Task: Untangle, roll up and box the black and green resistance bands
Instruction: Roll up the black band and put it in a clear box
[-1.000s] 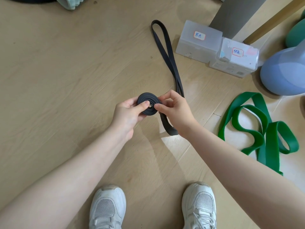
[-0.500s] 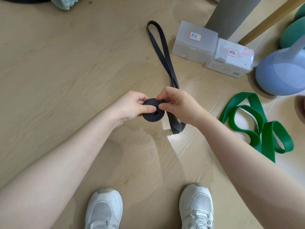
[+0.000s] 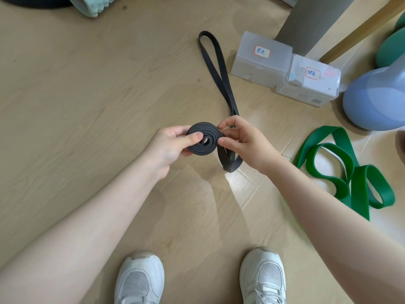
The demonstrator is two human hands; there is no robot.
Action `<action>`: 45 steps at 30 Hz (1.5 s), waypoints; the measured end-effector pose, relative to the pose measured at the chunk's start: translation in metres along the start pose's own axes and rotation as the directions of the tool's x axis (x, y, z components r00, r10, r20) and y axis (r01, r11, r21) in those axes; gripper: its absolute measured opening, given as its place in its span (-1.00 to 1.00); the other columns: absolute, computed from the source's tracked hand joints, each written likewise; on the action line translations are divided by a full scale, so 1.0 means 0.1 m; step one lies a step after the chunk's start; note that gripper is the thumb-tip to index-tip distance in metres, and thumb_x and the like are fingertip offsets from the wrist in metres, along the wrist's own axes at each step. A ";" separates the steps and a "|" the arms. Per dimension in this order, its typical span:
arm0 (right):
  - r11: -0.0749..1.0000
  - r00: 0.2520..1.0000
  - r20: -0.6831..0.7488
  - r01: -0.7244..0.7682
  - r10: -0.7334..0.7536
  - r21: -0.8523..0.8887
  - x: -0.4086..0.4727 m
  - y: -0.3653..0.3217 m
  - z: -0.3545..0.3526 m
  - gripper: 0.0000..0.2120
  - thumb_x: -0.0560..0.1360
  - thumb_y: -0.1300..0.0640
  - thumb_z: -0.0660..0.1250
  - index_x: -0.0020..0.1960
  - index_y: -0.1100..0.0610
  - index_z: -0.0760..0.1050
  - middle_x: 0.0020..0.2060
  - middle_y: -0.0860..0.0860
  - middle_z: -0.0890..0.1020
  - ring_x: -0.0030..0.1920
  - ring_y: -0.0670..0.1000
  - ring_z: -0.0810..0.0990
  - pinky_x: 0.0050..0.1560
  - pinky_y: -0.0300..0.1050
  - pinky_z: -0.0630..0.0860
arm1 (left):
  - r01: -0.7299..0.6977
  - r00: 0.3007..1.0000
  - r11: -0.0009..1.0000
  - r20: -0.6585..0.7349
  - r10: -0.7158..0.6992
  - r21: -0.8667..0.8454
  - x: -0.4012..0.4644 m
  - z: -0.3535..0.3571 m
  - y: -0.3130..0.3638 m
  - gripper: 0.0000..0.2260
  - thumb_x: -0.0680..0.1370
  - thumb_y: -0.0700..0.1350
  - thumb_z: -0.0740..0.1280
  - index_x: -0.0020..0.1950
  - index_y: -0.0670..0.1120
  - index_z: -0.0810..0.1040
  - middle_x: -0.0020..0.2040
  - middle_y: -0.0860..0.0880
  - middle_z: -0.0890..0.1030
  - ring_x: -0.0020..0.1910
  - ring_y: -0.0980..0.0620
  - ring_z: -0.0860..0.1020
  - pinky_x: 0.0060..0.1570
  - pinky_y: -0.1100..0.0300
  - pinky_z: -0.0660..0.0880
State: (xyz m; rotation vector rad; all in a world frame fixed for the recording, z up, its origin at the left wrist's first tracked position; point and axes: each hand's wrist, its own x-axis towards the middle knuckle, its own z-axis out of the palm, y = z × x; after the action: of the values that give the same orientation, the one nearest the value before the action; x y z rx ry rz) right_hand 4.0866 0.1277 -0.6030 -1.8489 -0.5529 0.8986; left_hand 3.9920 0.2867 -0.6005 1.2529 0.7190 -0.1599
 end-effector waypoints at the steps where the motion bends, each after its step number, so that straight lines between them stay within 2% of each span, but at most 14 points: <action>1: 0.999 0.999 -0.031 -0.007 0.009 0.038 -0.01 -0.01 0.04 -0.82 0.53 0.22 0.28 -0.03 -0.05 0.38 -0.08 -0.01 0.67 -0.11 0.01 0.62 -0.06 -0.14 0.51 | 0.016 0.999 0.999 -0.028 -0.017 -0.044 0.00 0.02 -0.02 -0.90 0.50 -0.18 0.35 -0.08 0.01 0.59 -0.20 0.08 0.67 -0.15 0.16 0.62 -0.19 0.33 0.51; 3: 0.990 0.997 -0.070 -0.019 0.029 0.143 -0.05 -0.03 0.11 -0.84 0.55 0.23 0.25 -0.01 -0.03 0.40 -0.15 -0.01 0.66 -0.20 -0.02 0.55 -0.23 -0.23 0.47 | 0.032 0.997 0.994 -0.068 -0.039 -0.102 -0.01 0.05 -0.05 -0.92 0.50 -0.18 0.35 -0.07 -0.01 0.58 -0.15 0.04 0.66 -0.11 0.13 0.61 -0.17 0.32 0.50; 5: 0.968 0.994 -0.088 -0.038 0.062 0.247 -0.08 -0.04 0.16 -0.85 0.54 0.25 0.25 0.01 0.01 0.41 -0.18 0.01 0.65 -0.20 -0.02 0.56 -0.24 -0.23 0.48 | 0.022 0.995 0.992 -0.091 -0.034 -0.127 -0.01 0.08 -0.08 -0.92 0.49 -0.19 0.36 -0.06 -0.02 0.56 -0.15 0.04 0.65 -0.11 0.14 0.60 -0.14 0.30 0.50; 9: 0.959 0.989 -0.110 -0.068 0.102 0.276 -0.07 -0.02 0.23 -0.81 0.50 0.24 0.32 0.00 -0.01 0.42 -0.19 0.03 0.64 -0.18 0.21 0.56 -0.17 0.08 0.49 | 0.009 0.989 0.984 -0.142 -0.035 -0.180 -0.02 0.11 -0.14 -0.89 0.48 -0.20 0.37 -0.04 -0.03 0.55 -0.11 0.03 0.65 -0.09 0.14 0.60 -0.08 0.28 0.51; 11: 0.964 0.983 -0.144 -0.073 0.113 0.257 -0.05 -0.01 0.26 -0.80 0.50 0.25 0.33 -0.02 -0.03 0.42 -0.19 0.03 0.63 -0.16 0.16 0.57 -0.15 0.11 0.48 | 0.014 0.988 0.981 -0.149 -0.043 -0.192 -0.02 0.13 -0.17 -0.88 0.47 -0.21 0.38 -0.04 -0.04 0.54 -0.09 0.01 0.65 -0.08 0.13 0.60 -0.06 0.27 0.51; 14: 0.984 0.989 -0.123 -0.064 0.085 0.164 -0.04 0.00 0.20 -0.79 0.50 0.28 0.32 -0.03 -0.01 0.42 -0.15 0.04 0.65 -0.07 0.08 0.64 0.08 0.09 0.56 | 0.075 0.996 0.984 -0.041 -0.082 -0.160 -0.02 0.09 -0.17 -0.89 0.49 -0.23 0.35 -0.02 -0.07 0.51 -0.06 -0.02 0.64 -0.03 0.06 0.60 0.00 0.22 0.52; 19: 0.966 0.995 0.097 0.023 0.002 -0.259 -0.03 0.02 -0.01 -0.81 0.48 0.27 0.32 0.00 0.02 0.44 -0.08 0.05 0.66 -0.04 0.04 0.63 0.06 0.12 0.54 | 0.056 0.974 0.938 0.188 -0.127 0.341 0.02 0.00 -0.05 -0.78 0.46 -0.19 0.40 0.04 0.02 0.48 -0.01 -0.02 0.65 0.03 0.04 0.59 0.16 0.11 0.47; 22: 0.936 0.988 0.156 0.050 0.005 -0.347 0.00 -0.02 -0.03 -0.80 0.49 0.24 0.30 0.03 -0.02 0.43 -0.08 0.05 0.65 -0.05 0.07 0.61 0.02 0.13 0.53 | 0.002 0.982 0.914 0.172 -0.079 0.406 0.04 0.06 -0.01 -0.83 0.45 -0.20 0.42 -0.05 0.04 0.53 -0.06 -0.08 0.66 -0.03 -0.02 0.63 0.08 0.08 0.54; 27: 0.978 0.993 0.110 -0.014 0.038 -0.208 0.00 -0.02 -0.09 -0.73 0.49 0.19 0.34 0.10 -0.01 0.33 -0.03 0.00 0.59 -0.04 0.09 0.60 0.02 0.02 0.55 | -0.060 0.986 0.937 0.167 0.002 0.345 0.05 0.07 0.05 -0.83 0.48 -0.26 0.37 -0.06 0.01 0.58 -0.16 0.00 0.68 -0.20 0.11 0.64 -0.13 0.27 0.58; 31: 0.989 0.993 0.101 -0.054 0.068 -0.135 0.00 0.05 -0.18 -0.74 0.45 0.25 0.37 0.07 0.10 0.37 -0.06 -0.07 0.54 0.00 0.16 0.59 0.06 0.11 0.55 | -0.075 0.990 0.945 0.138 0.032 0.319 0.04 0.05 0.01 -0.80 0.48 -0.27 0.36 0.04 -0.02 0.60 -0.09 -0.04 0.68 -0.18 0.11 0.65 -0.14 0.32 0.57; 34: 0.992 0.996 0.070 -0.038 0.047 -0.124 0.00 0.12 -0.13 -0.81 0.45 0.26 0.38 -0.05 0.03 0.44 -0.07 0.00 0.61 -0.02 0.12 0.61 0.08 0.09 0.55 | -0.091 0.992 0.949 0.111 0.059 0.303 0.03 0.05 -0.03 -0.79 0.48 -0.29 0.36 -0.06 0.04 0.59 -0.14 0.01 0.67 -0.19 0.14 0.64 -0.16 0.34 0.57; 37: 0.999 0.994 0.105 -0.024 0.028 -0.034 -0.01 0.15 -0.07 -0.81 0.47 0.30 0.35 -0.04 0.06 0.43 -0.03 0.12 0.65 0.01 0.12 0.63 0.11 0.04 0.55 | -0.112 0.993 0.954 0.074 0.095 0.276 0.02 0.01 -0.04 -0.75 0.48 -0.30 0.35 -0.13 0.09 0.57 -0.24 0.12 0.66 -0.26 0.23 0.63 -0.25 0.40 0.53; 42: 0.996 0.983 0.173 -0.074 0.064 0.049 -0.03 0.25 0.04 -0.68 0.49 0.27 0.32 0.02 -0.12 0.34 -0.18 0.19 0.55 -0.24 0.15 0.50 -0.22 0.03 0.45 | -0.127 0.991 0.956 0.076 0.110 0.265 0.02 -0.05 -0.05 -0.75 0.48 -0.30 0.35 -0.10 0.08 0.58 -0.26 0.15 0.66 -0.23 0.23 0.63 -0.22 0.40 0.52; 45: 0.998 0.988 0.146 -0.045 0.052 -0.046 -0.05 0.30 0.08 -0.70 0.52 0.24 0.29 0.03 -0.14 0.33 -0.18 0.29 0.50 -0.31 0.06 0.44 -0.35 -0.19 0.37 | -0.123 0.992 0.927 0.067 0.106 0.353 0.02 -0.11 -0.06 -0.77 0.47 -0.26 0.38 -0.06 0.09 0.59 -0.11 0.09 0.66 -0.04 0.14 0.61 0.04 0.26 0.51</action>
State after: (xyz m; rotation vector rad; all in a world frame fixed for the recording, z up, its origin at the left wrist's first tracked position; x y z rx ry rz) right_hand 4.0769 0.1159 -0.6304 -1.8509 -0.6245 1.0697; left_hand 3.9855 0.2953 -0.6082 1.6303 0.5891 -0.2302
